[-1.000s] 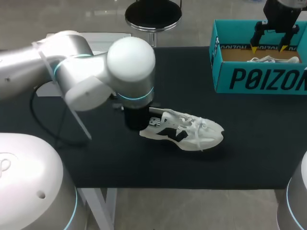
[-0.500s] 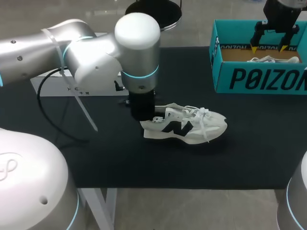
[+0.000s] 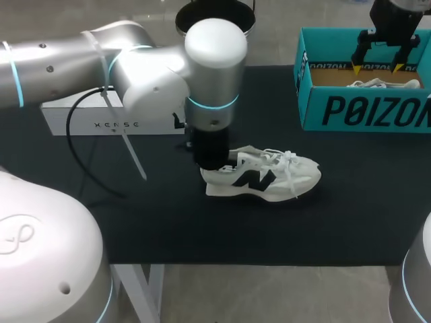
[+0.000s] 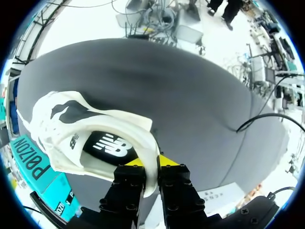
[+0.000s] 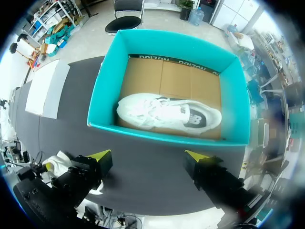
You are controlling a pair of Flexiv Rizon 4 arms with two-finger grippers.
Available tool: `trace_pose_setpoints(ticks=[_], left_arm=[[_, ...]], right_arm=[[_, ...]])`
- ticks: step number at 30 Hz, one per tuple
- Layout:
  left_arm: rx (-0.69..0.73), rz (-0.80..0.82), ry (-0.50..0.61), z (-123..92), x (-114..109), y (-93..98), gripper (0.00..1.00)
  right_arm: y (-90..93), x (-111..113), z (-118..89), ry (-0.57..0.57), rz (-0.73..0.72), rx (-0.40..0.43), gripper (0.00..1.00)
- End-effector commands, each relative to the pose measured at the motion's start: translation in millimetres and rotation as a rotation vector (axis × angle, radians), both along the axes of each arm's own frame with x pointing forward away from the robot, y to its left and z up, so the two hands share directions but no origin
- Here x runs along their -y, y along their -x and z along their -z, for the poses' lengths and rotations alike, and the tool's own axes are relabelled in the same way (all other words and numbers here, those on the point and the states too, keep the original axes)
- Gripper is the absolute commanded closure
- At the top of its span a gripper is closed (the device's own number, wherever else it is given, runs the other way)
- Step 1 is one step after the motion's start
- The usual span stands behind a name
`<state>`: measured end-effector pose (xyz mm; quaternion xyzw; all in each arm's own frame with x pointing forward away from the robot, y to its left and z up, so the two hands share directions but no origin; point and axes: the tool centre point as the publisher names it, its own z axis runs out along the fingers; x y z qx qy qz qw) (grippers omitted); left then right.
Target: Take the shoe out of the shoebox, open the shoe tongue, remove and reinsert the insole, then place the shoe into the shoebox
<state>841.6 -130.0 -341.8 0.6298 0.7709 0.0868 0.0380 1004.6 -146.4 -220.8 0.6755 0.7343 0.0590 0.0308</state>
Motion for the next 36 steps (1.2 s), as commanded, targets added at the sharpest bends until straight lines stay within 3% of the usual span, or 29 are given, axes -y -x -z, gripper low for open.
trace_pose_setpoints(ticks=[1, 2, 3, 4, 11, 18, 26, 34, 36], left_arm=[[-0.012, 0.007, -0.015, 3.9, 7.1, -3.6, 1.00], [-0.015, 0.005, -0.022, 4.9, 7.5, -3.7, 0.69], [-0.021, 0.000, -0.023, 5.1, 7.6, -3.6, 0.05], [-0.022, 0.000, -0.023, 5.2, 7.6, -3.6, 0.00], [-0.034, 0.008, -0.003, 2.7, 10.7, 0.7, 0.00], [0.002, 0.019, 0.077, -24.6, 3.9, 1.6, 0.00], [-0.062, -0.011, 0.355, -66.8, -34.3, 3.0, 0.00], [-0.228, -0.124, 0.705, -52.8, -98.3, 25.2, 0.00], [-0.237, -0.149, 0.727, -47.5, -109.7, 30.8, 0.00]], right_arm=[[0.0, 0.0, 0.5, -0.001, 0.000, 0.001, 0.00], [0.0, 0.0, 0.5, -0.001, 0.000, 0.001, 0.00], [0.0, 0.0, 0.5, -0.001, 0.000, 0.001, 0.00], [0.0, 0.0, 0.5, -0.001, 0.000, 0.001, 0.00], [0.0, 0.0, 0.5, -0.001, 0.000, 0.001, 0.00], [0.0, 0.0, 0.5, -0.001, 0.000, 0.001, 0.00], [0.0, 0.0, 0.5, -0.001, 0.000, 0.001, 0.00], [0.0, 0.0, 0.5, -0.001, 0.000, 0.001, 0.00], [0.0, 0.0, 0.5, -0.001, 0.000, 0.001, 0.00]])
